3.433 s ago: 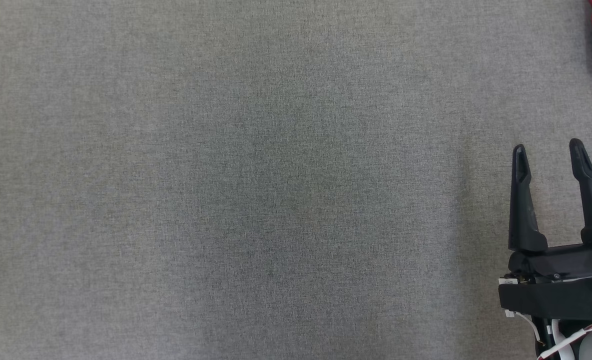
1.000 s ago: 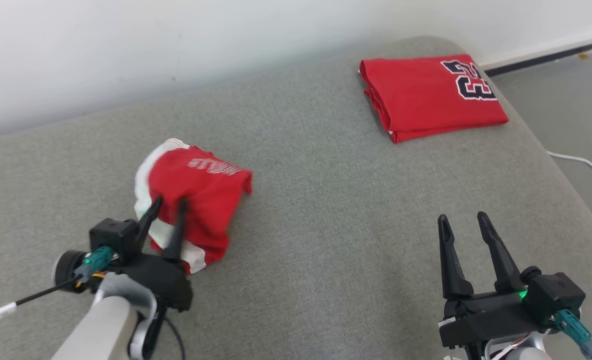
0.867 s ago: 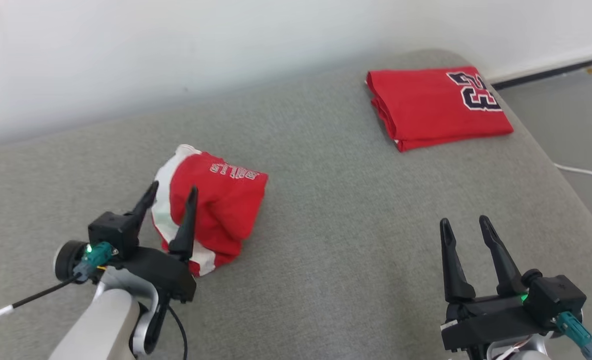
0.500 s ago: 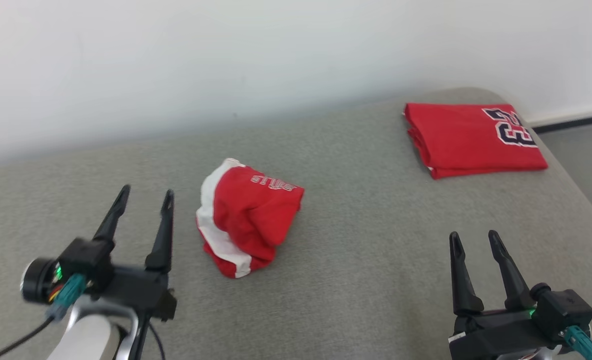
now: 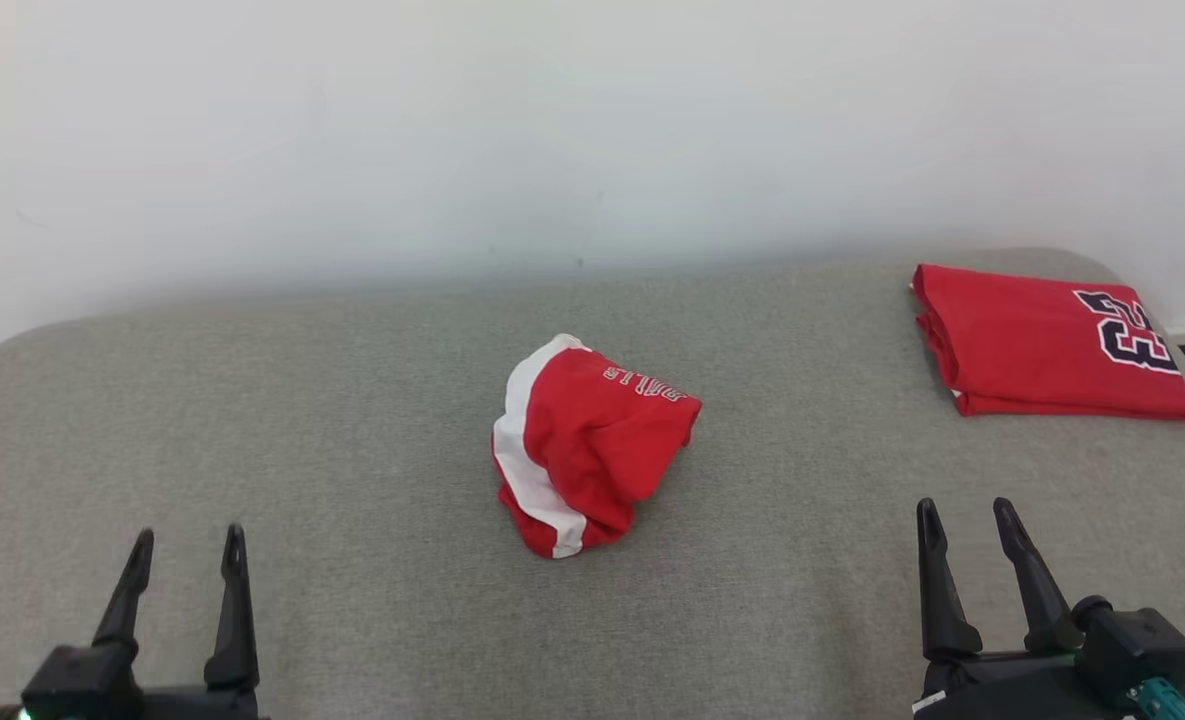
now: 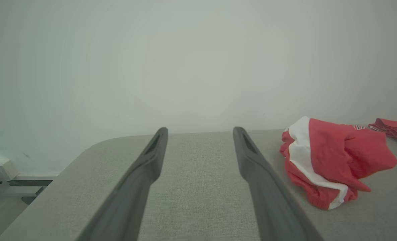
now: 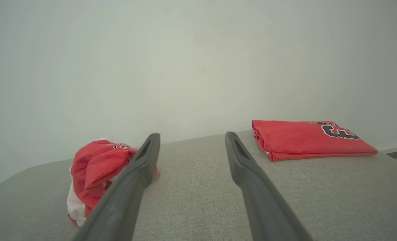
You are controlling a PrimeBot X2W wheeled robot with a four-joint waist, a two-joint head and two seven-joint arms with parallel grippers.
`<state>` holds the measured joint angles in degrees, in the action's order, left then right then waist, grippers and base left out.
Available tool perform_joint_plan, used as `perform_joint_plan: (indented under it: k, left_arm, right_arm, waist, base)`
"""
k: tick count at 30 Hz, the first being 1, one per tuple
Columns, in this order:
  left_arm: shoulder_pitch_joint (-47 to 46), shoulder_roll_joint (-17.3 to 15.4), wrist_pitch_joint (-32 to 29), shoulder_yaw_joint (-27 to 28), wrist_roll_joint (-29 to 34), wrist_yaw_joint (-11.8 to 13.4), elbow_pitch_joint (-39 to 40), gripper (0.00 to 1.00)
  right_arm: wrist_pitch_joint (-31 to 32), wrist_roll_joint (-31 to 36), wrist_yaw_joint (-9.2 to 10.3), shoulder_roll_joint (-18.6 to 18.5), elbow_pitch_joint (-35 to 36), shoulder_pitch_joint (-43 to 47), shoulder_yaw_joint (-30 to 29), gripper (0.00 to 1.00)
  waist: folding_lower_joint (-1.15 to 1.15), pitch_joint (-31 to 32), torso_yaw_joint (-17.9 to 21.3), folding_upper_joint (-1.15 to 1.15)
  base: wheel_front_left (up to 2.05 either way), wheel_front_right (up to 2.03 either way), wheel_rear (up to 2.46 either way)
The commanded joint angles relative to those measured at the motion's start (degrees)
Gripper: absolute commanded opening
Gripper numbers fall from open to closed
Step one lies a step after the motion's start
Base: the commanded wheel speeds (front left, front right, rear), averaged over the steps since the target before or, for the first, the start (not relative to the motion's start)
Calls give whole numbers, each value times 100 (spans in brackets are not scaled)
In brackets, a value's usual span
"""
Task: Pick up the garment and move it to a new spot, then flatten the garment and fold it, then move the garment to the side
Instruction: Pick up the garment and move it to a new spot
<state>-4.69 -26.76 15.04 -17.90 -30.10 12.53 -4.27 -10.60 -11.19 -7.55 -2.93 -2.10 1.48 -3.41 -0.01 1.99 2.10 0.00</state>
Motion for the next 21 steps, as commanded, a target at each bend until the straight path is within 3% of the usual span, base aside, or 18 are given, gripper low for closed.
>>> perform_joint_plan:
  k: [1,10,21]
  left_arm:
    - [150,59,16,49,78,40,46,100]
    - [578,341,17,266,155,-36,62,100]
    - [708,425,18,441,295,-157,-6,100]
  right_arm:
    - [-6,-20,15,10,-30,85,2,100]
    - [19,-47,15,10,-208,118,21,100]
    - [29,-74,15,10,-342,129,54,100]
  waist:
    - [1,76,-100,0]
    - [1,130,-220,0]
    - [1,99,-284,0]
  base:
    - [0,0,0]
    - [0,0,0]
    - [0,0,0]
